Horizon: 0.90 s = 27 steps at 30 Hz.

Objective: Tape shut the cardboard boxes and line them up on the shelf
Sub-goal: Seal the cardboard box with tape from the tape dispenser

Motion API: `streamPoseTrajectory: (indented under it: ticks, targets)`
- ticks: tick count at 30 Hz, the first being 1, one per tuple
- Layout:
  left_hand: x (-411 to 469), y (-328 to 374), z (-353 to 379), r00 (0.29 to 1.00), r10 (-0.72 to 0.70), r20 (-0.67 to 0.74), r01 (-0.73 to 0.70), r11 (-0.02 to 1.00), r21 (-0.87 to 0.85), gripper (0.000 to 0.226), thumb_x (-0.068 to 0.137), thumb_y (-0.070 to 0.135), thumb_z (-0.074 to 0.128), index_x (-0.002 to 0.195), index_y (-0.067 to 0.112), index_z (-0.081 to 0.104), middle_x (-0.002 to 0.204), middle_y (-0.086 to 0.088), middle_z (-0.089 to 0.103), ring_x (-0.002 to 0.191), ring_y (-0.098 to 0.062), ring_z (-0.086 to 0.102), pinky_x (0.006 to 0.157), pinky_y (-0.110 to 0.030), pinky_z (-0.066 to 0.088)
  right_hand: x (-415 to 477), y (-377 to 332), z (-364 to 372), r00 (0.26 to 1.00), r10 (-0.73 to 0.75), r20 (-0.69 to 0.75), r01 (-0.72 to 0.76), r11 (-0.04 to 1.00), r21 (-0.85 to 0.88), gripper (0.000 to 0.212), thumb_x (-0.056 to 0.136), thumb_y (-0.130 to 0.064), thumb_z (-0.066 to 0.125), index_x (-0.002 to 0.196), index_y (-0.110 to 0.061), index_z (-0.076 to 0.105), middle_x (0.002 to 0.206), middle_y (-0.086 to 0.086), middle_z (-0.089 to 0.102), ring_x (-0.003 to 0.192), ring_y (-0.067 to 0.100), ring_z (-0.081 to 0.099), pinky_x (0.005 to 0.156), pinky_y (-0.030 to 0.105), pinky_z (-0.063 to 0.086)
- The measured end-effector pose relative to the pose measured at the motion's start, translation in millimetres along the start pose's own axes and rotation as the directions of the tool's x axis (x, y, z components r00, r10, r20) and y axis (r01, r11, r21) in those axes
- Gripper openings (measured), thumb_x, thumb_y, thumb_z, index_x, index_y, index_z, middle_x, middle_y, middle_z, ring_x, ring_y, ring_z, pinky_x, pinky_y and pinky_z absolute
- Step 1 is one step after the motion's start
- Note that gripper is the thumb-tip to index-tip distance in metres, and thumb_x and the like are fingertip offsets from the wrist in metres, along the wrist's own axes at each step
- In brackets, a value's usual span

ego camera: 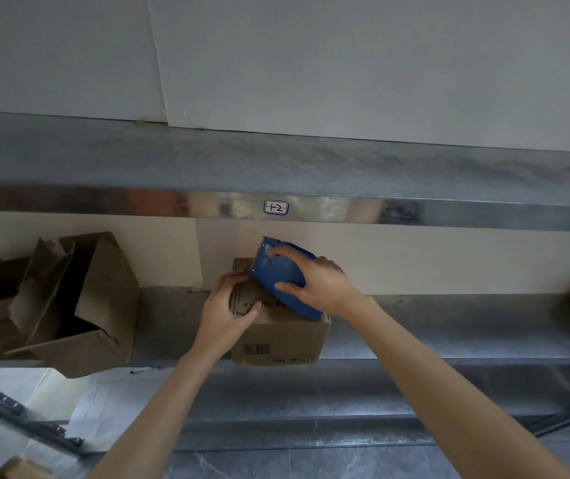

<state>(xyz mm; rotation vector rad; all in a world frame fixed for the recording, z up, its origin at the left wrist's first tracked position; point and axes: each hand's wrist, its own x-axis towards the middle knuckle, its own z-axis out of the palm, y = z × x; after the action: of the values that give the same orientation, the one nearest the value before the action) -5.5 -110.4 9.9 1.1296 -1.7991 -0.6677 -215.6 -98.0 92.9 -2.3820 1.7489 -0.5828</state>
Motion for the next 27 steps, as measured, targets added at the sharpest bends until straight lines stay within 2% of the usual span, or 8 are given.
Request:
streamPoseTrajectory:
  ticks: [5, 11, 15, 17, 20, 23, 25, 27]
  targets:
    - [0.5, 0.1, -2.2, 1.000, -0.002, 0.029, 0.002, 1.000, -0.009, 0.049, 0.079, 0.017, 0.080, 0.123, 0.016, 0.059, 0.127, 0.006, 0.055, 0.118, -0.003, 0.052, 0.100, -0.020, 0.043, -6.7, 1.5, 0.6, 0.999, -0.030, -0.042, 0.028, 0.999, -0.043, 0.054, 0.090, -0.049, 0.061, 0.137, -0.043, 0.036, 0.089, 0.000, 0.067, 0.065, 0.019, 0.057, 0.056, 0.025, 0.037]
    - [8.2, 1.8, -3.8, 0.998, -0.018, 0.058, 0.019, 1.000, -0.022, 0.048, 0.079, 0.017, 0.081, 0.123, 0.015, 0.060, 0.127, 0.003, 0.056, 0.118, -0.008, 0.054, 0.102, -0.027, 0.045, -8.8, 4.2, -4.4, 1.000, 0.000, -0.028, -0.001, 0.999, -0.037, 0.052, 0.095, -0.044, 0.056, 0.142, -0.043, 0.035, 0.086, 0.004, 0.067, 0.065, 0.022, 0.059, 0.057, 0.028, 0.045]
    - [15.2, 6.1, -9.6, 0.998, -0.008, 0.061, 0.007, 1.000, 0.024, 0.046, 0.078, 0.021, 0.082, 0.120, 0.017, 0.062, 0.126, 0.003, 0.054, 0.119, -0.010, 0.051, 0.103, -0.027, 0.042, -7.8, 4.3, -13.3, 0.999, -0.007, -0.032, 0.006, 0.999, -0.032, 0.051, 0.094, -0.046, 0.055, 0.141, -0.048, 0.034, 0.091, 0.001, 0.067, 0.068, 0.018, 0.054, 0.059, 0.028, 0.041]
    - [22.0, 9.4, -17.0, 0.997, 0.011, 0.077, -0.017, 0.997, 0.073, 0.042, 0.080, 0.025, 0.081, 0.118, 0.022, 0.063, 0.123, 0.007, 0.058, 0.119, -0.012, 0.050, 0.099, -0.027, 0.040, -7.5, 3.4, -19.5, 0.998, -0.016, -0.065, 0.016, 1.000, -0.006, 0.051, 0.093, -0.047, 0.056, 0.139, -0.050, 0.034, 0.086, -0.006, 0.064, 0.064, 0.013, 0.046, 0.056, 0.026, 0.035]
    - [33.6, 15.6, -31.8, 0.995, -0.009, 0.101, 0.005, 0.999, 0.043, 0.037, 0.084, 0.028, 0.077, 0.118, 0.028, 0.062, 0.119, 0.014, 0.061, 0.115, -0.005, 0.052, 0.094, -0.020, 0.038, -9.9, 0.7, -27.5, 0.994, -0.063, -0.090, 0.063, 0.998, -0.007, 0.053, 0.090, -0.052, 0.060, 0.136, -0.053, 0.034, 0.072, -0.012, 0.059, 0.053, 0.001, 0.041, 0.052, 0.014, 0.029]
    - [45.3, 22.3, -46.3, 0.992, -0.045, 0.120, 0.048, 0.999, -0.020, 0.033, 0.088, 0.028, 0.072, 0.120, 0.027, 0.063, 0.119, 0.020, 0.062, 0.110, 0.010, 0.053, 0.095, -0.015, 0.039, -12.7, -1.6, -32.8, 0.991, -0.105, -0.084, 0.105, 0.994, -0.010, 0.058, 0.085, -0.057, 0.064, 0.135, -0.053, 0.035, 0.055, -0.014, 0.046, 0.043, 0.001, 0.040, 0.049, 0.014, 0.028]
    - [51.8, 26.5, -53.3, 0.989, -0.045, 0.137, 0.054, 0.997, -0.057, 0.030, 0.090, 0.023, 0.071, 0.117, 0.032, 0.063, 0.117, 0.022, 0.063, 0.110, 0.010, 0.054, 0.097, -0.019, 0.042, -15.3, -3.1, -34.2, 0.988, -0.136, -0.067, 0.135, 0.991, -0.025, 0.059, 0.085, -0.055, 0.065, 0.137, -0.049, 0.038, 0.057, -0.014, 0.048, 0.042, 0.001, 0.039, 0.051, 0.017, 0.031]
    - [56.9, 31.3, -58.0, 0.984, -0.033, 0.172, 0.050, 0.995, -0.090, 0.033, 0.091, 0.017, 0.069, 0.113, 0.039, 0.062, 0.117, 0.024, 0.063, 0.110, 0.006, 0.058, 0.098, -0.023, 0.045, -18.9, -4.8, -34.8, 0.984, -0.171, -0.039, 0.169, 0.984, -0.056, 0.058, 0.087, -0.053, 0.064, 0.138, -0.046, 0.040, 0.073, -0.010, 0.063, 0.046, 0.004, 0.044, 0.056, 0.019, 0.039]
